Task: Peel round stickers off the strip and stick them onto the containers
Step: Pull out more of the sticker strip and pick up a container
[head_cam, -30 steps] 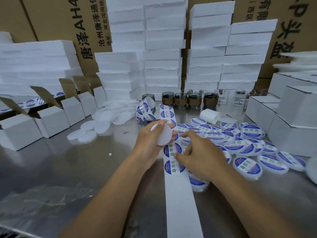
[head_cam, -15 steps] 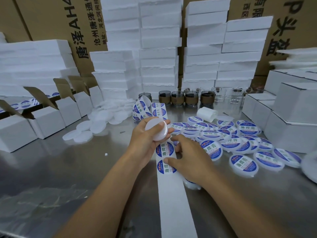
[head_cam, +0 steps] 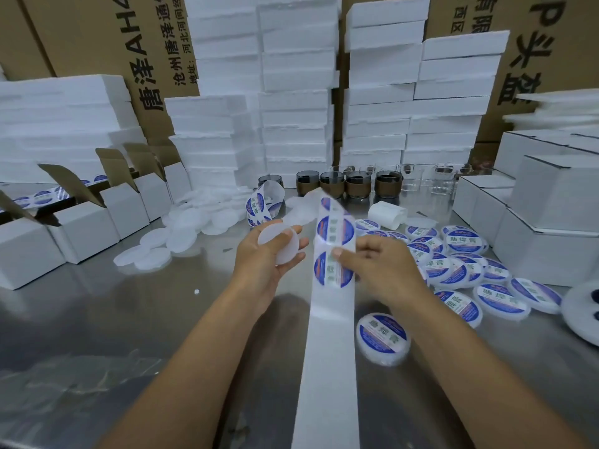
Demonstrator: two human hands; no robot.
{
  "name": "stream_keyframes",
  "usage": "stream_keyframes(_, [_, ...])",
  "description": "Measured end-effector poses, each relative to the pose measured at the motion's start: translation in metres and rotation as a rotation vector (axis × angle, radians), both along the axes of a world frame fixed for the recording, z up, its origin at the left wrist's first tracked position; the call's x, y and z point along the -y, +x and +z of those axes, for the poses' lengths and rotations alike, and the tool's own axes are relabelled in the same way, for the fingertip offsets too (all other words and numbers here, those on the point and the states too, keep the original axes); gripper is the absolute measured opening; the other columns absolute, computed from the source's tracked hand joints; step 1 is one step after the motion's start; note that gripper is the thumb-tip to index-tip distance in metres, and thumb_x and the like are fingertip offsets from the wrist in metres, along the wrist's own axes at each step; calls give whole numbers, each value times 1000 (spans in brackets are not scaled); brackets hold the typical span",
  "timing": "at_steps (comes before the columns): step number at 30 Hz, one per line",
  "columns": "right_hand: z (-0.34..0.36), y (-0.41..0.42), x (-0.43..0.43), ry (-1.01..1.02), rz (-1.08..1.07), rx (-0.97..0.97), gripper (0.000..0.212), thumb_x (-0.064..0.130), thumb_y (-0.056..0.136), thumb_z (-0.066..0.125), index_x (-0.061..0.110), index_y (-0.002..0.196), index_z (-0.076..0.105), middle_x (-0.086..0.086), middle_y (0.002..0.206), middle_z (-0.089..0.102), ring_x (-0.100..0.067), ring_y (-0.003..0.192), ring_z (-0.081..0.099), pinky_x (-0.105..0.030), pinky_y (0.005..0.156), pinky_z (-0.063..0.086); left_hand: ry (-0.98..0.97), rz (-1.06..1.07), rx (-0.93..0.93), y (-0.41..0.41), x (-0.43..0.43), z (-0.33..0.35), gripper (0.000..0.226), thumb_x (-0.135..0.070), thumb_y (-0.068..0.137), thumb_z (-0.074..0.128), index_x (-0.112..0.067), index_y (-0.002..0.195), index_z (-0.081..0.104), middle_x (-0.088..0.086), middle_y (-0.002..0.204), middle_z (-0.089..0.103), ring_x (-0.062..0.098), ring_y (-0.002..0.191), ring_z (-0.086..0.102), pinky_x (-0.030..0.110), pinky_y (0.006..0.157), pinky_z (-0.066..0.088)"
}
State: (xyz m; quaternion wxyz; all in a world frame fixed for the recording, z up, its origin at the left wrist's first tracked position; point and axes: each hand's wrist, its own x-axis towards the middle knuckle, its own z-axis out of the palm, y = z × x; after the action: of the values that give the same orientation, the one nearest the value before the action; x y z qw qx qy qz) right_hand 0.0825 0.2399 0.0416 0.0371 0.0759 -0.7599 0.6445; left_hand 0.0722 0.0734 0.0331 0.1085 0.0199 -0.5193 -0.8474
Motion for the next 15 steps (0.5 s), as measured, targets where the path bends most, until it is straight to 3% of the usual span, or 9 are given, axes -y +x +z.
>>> stream_keyframes(4, [3, -1, -2, -141, -104, -29, 9, 28, 80, 71, 23, 76, 64, 8, 72, 71, -5, 63, 68, -12, 43, 45, -73, -49, 46, 2, -7, -1, 21, -12, 88, 62, -11, 109, 58, 5, 87, 74, 20, 75, 72, 30, 60, 58])
stream_keyframes(7, [-1, -2, 0, -118, -138, -63, 12, 29, 79, 72, 19, 78, 65, 0, 78, 72, -10, 69, 69, -20, 53, 54, -215, -188, 50, 5, -13, -2, 25, -29, 80, 66, -18, 103, 65, 7, 101, 72, 22, 92, 70, 35, 69, 59])
stream_keyframes(10, [-4, -2, 3, 16, -213, -152, 18, 34, 77, 72, 19, 80, 63, -2, 79, 68, -16, 75, 66, -30, 68, 55, -313, -290, -21, 9, -15, -3, 27, -37, 69, 70, -24, 93, 72, 4, 100, 73, 19, 93, 70, 34, 70, 57])
stream_keyframes(13, [-9, 0, 5, 207, -289, -346, 24, 39, 77, 71, 26, 90, 55, 10, 77, 57, -5, 70, 54, -21, 61, 44, -321, -294, -48, 12, -16, -2, 13, -30, 74, 70, -30, 85, 75, 1, 96, 74, 14, 86, 70, 29, 65, 56])
stream_keyframes(15, [-11, 2, 7, 335, -305, -466, 34, 38, 80, 68, 26, 108, 51, 10, 92, 52, -5, 81, 50, -21, 67, 41, -320, -262, -46, 11, -15, -2, 11, -25, 81, 68, -32, 83, 75, -2, 96, 74, 12, 84, 71, 28, 64, 56])
